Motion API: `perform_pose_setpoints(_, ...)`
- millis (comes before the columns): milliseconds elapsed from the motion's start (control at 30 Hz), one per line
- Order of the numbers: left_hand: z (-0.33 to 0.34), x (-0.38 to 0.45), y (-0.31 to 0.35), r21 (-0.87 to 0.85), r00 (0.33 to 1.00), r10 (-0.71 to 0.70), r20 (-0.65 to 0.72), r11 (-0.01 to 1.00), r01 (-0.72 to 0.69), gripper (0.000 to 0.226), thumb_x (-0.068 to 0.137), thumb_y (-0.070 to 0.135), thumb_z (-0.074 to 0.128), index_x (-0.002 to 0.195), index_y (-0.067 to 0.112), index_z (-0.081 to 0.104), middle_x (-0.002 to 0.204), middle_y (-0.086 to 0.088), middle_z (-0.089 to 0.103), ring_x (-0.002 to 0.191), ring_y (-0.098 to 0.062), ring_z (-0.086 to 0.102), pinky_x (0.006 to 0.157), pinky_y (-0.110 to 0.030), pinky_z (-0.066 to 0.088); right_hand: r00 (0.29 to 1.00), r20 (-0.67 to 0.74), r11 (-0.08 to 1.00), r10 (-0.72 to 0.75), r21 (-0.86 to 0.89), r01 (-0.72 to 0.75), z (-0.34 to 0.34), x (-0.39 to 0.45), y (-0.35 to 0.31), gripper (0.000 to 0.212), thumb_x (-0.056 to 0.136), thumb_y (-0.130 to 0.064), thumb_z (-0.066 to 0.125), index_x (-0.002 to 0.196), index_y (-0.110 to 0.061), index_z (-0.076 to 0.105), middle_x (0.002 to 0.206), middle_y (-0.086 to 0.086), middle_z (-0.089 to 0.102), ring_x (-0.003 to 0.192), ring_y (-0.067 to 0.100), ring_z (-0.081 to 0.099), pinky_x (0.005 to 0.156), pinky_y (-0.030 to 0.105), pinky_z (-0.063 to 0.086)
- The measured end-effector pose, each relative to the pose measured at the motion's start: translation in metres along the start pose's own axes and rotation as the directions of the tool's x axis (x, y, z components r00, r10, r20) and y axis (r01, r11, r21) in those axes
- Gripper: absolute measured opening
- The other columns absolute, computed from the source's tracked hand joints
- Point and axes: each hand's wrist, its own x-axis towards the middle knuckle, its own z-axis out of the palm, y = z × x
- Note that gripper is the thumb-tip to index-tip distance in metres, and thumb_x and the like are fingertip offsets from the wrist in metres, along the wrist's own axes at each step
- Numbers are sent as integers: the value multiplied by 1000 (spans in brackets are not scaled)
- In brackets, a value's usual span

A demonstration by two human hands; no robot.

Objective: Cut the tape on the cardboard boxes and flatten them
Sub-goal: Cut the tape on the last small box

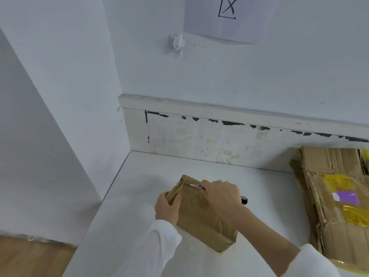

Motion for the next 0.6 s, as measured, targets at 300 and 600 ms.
perform_pose_setpoints(300, 2, 2, 0, 176, 1000, -16, 4, 984, 15, 38, 94, 35, 51, 124, 11, 47, 120, -5, 55, 113, -27, 50, 100, -42, 37, 997, 66, 995, -26, -92, 32, -3, 15, -20, 16, 100, -13, 37, 96, -18, 52, 62, -2, 30, 49, 14, 26, 44, 26, 18)
perform_pose_setpoints(600, -4, 10, 8, 453, 999, -12, 46, 891, -10, 22, 100, 38, 30, 104, 19, 41, 109, 0, 53, 104, -20, 48, 91, -34, 27, 989, 60, 977, -132, -160, 140, -13, 16, -19, 27, 92, 5, 40, 72, -13, 39, 59, -1, 31, 47, 14, 26, 43, 26, 16)
